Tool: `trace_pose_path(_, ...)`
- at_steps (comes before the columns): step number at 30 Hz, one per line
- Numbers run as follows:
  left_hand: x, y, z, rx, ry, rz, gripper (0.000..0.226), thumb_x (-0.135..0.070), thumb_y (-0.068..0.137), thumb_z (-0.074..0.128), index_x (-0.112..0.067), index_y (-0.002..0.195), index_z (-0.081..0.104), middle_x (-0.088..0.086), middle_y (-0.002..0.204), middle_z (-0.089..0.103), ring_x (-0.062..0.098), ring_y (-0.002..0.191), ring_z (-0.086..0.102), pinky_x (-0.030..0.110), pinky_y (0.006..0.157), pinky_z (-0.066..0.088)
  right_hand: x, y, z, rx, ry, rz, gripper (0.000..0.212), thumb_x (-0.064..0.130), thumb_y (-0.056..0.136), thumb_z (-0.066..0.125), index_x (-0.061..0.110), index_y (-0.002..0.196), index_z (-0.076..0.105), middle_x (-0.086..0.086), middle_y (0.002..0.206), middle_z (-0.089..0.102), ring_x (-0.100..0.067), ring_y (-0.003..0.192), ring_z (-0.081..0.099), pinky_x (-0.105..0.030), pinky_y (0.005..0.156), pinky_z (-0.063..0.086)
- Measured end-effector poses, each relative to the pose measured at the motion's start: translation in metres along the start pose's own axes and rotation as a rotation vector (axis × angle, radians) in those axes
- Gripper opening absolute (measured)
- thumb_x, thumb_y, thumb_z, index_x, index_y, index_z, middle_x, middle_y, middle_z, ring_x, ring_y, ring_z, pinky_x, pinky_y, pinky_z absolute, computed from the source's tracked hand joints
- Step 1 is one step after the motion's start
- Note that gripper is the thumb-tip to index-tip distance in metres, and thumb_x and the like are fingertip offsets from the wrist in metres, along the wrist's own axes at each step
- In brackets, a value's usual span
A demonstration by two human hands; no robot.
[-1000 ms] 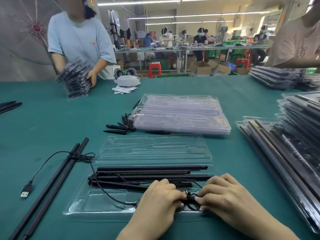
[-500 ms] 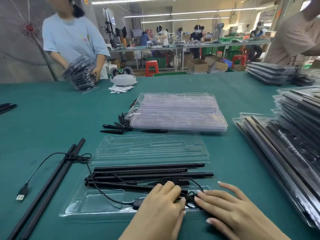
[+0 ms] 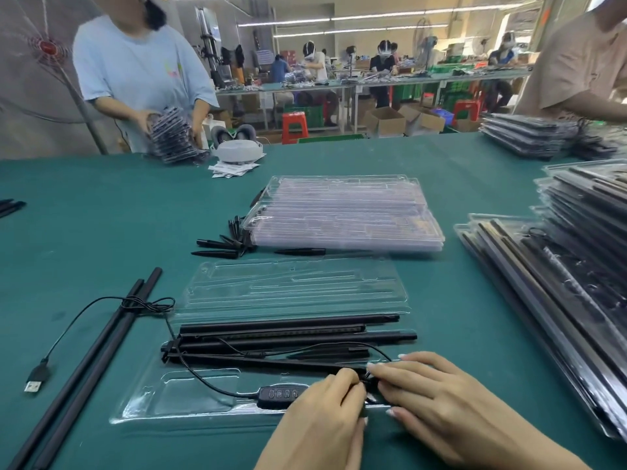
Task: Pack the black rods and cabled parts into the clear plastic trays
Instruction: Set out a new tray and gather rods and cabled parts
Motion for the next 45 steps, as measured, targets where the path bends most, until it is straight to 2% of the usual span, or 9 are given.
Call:
trace_pose_path(8, 0.017, -0.011, -0.005, -0.216, -0.167, -0.034, 0.018, -0.024, 0.079, 0.061, -0.022, 0.090, 0.075, -0.002, 0.101, 0.065, 0.012, 0.089, 0.064, 0.021, 0.072, 0.053, -0.010, 0.010, -0.001, 0.071, 0.153, 0.058, 0.032, 0.032, 0.098, 0.046, 0.019, 0.081, 0.070, 0.012, 0.108, 0.068, -0.008, 0.088, 0.060, -0.021, 0.080, 0.047)
trace_pose_path(10, 0.017, -0.012, -0.004, -0.222, -0.141, -0.004, 0.022, -0.018, 0.071, 0.067, -0.022, 0.090, 0.077, -0.002, 0.099, 0.070, 0.012, 0.087, 0.067, 0.018, 0.073, 0.052, -0.010, 0.015, 0.000, 0.063, 0.132, 0.036, 0.030, 0.030, 0.096, 0.050, 0.019, 0.075, 0.067, 0.011, 0.099, 0.068, -0.011, 0.081, 0.058, -0.024, 0.076, 0.047)
trace_pose_path(13, 0.013, -0.009, -0.001, -0.177, -0.094, 0.037, 0.029, -0.020, 0.071, 0.053, -0.020, 0.087, 0.077, -0.002, 0.096, 0.072, 0.011, 0.077, 0.068, 0.017, 0.068, 0.052, -0.008, 0.018, 0.002, 0.044, 0.154, 0.060, 0.033, 0.032, 0.096, 0.049, 0.020, 0.069, 0.062, 0.013, 0.087, 0.066, -0.011, 0.076, 0.056, -0.025, 0.072, 0.046)
trace_pose_path(17, 0.008, -0.003, 0.003, -0.112, 0.026, 0.015, 0.038, -0.023, 0.062, 0.047, -0.019, 0.085, 0.077, -0.004, 0.092, 0.073, 0.011, 0.070, 0.065, 0.019, 0.063, 0.048, -0.025, 0.027, 0.004, 0.130, 0.303, 0.255, 0.031, 0.042, 0.091, 0.056, 0.022, 0.069, 0.064, 0.012, 0.071, 0.060, -0.006, 0.069, 0.053, -0.027, 0.066, 0.046)
trace_pose_path(20, 0.007, -0.007, 0.004, -0.132, 0.047, 0.014, 0.039, -0.023, 0.065, 0.047, -0.017, 0.094, 0.073, -0.007, 0.093, 0.070, 0.012, 0.074, 0.063, 0.025, 0.072, 0.041, -0.036, 0.041, 0.008, 0.369, 0.384, 0.268, 0.022, 0.046, 0.079, 0.071, 0.024, 0.081, 0.071, 0.013, 0.082, 0.068, -0.003, 0.082, 0.055, -0.024, 0.079, 0.043)
trace_pose_path(25, 0.009, -0.009, 0.001, -0.105, 0.010, -0.059, 0.052, -0.024, 0.062, 0.043, -0.013, 0.105, 0.071, -0.011, 0.085, 0.066, 0.011, 0.074, 0.062, 0.023, 0.074, 0.036, -0.034, 0.042, 0.010, 0.401, 0.287, 0.264, 0.029, 0.054, 0.074, 0.069, 0.029, 0.087, 0.066, 0.018, 0.090, 0.064, 0.002, 0.093, 0.050, -0.024, 0.088, 0.034)
trace_pose_path(31, 0.008, -0.005, 0.000, -0.045, -0.003, -0.080, 0.057, -0.025, 0.058, 0.039, -0.018, 0.106, 0.069, -0.010, 0.082, 0.059, 0.014, 0.075, 0.058, 0.024, 0.074, 0.037, -0.034, 0.045, 0.012, 0.438, 0.242, 0.293, 0.027, 0.053, 0.072, 0.066, 0.031, 0.085, 0.060, 0.022, 0.081, 0.053, 0.004, 0.086, 0.043, -0.024, 0.081, 0.034)
trace_pose_path(38, 0.010, 0.001, -0.003, 0.006, 0.019, -0.088, 0.052, -0.026, 0.057, 0.035, -0.023, 0.096, 0.069, -0.011, 0.078, 0.055, 0.013, 0.074, 0.055, 0.025, 0.074, 0.033, -0.030, 0.049, 0.018, 0.493, 0.225, 0.319, 0.022, 0.045, 0.070, 0.064, 0.029, 0.078, 0.051, 0.015, 0.085, 0.057, -0.002, 0.084, 0.048, -0.028, 0.080, 0.043)
trace_pose_path(45, 0.003, 0.000, 0.000, 0.027, 0.126, -0.039, 0.055, -0.029, 0.054, 0.036, -0.020, 0.092, 0.074, -0.009, 0.078, 0.060, 0.013, 0.074, 0.061, 0.026, 0.076, 0.035, -0.027, 0.050, 0.014, 0.475, 0.183, 0.208, 0.015, 0.035, 0.078, 0.062, 0.025, 0.088, 0.065, 0.011, 0.091, 0.060, -0.008, 0.085, 0.052, -0.018, 0.065, 0.030)
Point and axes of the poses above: each hand's wrist, its own y-axis towards the middle knuckle, its own z-axis out of the palm, x = y × z, the point moved 6 cm from there along y, towards the middle knuckle
